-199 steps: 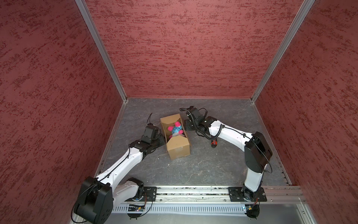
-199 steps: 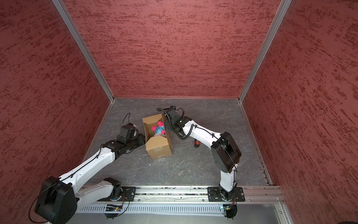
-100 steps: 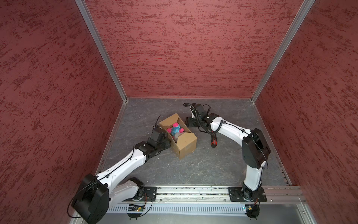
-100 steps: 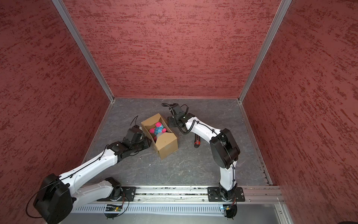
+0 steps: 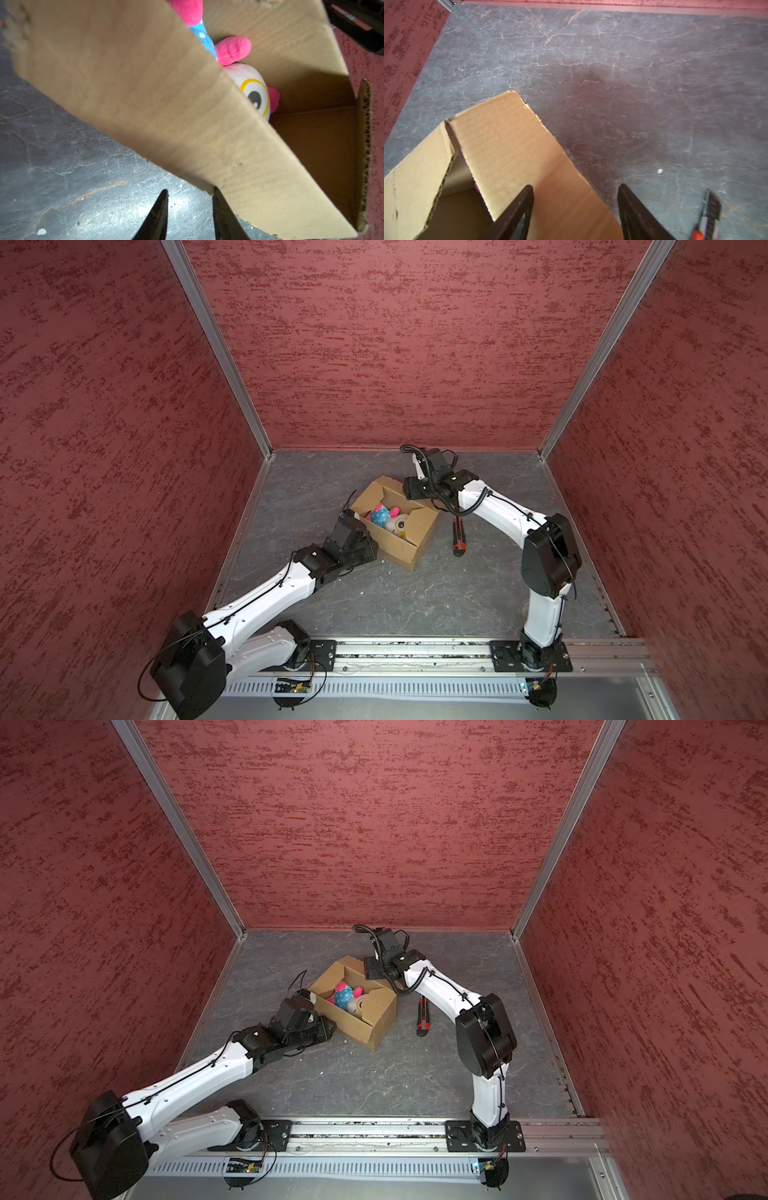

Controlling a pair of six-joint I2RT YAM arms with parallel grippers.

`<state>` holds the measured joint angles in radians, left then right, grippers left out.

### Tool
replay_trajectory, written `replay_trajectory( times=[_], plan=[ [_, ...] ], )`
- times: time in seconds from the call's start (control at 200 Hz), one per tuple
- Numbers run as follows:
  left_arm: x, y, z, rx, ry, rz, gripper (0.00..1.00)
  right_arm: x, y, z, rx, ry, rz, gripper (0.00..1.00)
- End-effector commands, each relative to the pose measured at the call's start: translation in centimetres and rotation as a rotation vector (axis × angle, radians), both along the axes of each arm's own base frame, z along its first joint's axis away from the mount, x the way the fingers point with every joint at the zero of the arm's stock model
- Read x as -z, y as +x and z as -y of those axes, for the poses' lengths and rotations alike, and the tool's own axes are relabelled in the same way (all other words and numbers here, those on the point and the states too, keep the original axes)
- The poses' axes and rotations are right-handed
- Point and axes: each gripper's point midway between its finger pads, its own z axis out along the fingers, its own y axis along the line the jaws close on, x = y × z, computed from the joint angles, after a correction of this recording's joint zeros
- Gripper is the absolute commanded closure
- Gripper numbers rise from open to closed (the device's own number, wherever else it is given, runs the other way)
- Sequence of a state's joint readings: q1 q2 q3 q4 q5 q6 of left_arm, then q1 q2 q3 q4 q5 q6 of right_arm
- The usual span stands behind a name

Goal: Unpack the express box

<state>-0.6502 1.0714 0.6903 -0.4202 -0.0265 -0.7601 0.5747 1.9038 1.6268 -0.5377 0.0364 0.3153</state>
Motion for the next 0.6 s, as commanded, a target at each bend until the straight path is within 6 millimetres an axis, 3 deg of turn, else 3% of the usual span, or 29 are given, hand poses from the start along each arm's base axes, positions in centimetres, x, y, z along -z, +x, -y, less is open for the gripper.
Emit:
replay_trajectory(
  times=[0.0, 0.18, 0.316, 0.501, 0.596],
  plan=[
    [-2.8, 0.1, -1.4, -0.029, 0.031, 0.059, 0.59, -3.6, -0.2, 3.0, 0.062, -0.063, 0.065, 0.31],
    [-5.3, -0.1, -3.9, -0.029, 0.082, 0.092, 0.43, -6.1, -2.1, 5.4, 0.128, -0.065, 0.093, 0.3],
    [-6.7, 0.6, -5.7, 0.015, 0.117, 0.09, 0.24, -7.4, -4.5, 6.8, 0.171, -0.027, 0.106, 0.3],
    [-8.9, 2.5, -7.0, 0.105, 0.208, 0.12, 0.0, -6.6, -7.9, 8.4, 0.232, -0.035, 0.067, 0.3],
    [-10.0, 3.5, -6.7, 0.163, 0.259, 0.152, 0.0, -6.0, -9.3, 8.7, 0.261, -0.043, 0.043, 0.3]
  ],
)
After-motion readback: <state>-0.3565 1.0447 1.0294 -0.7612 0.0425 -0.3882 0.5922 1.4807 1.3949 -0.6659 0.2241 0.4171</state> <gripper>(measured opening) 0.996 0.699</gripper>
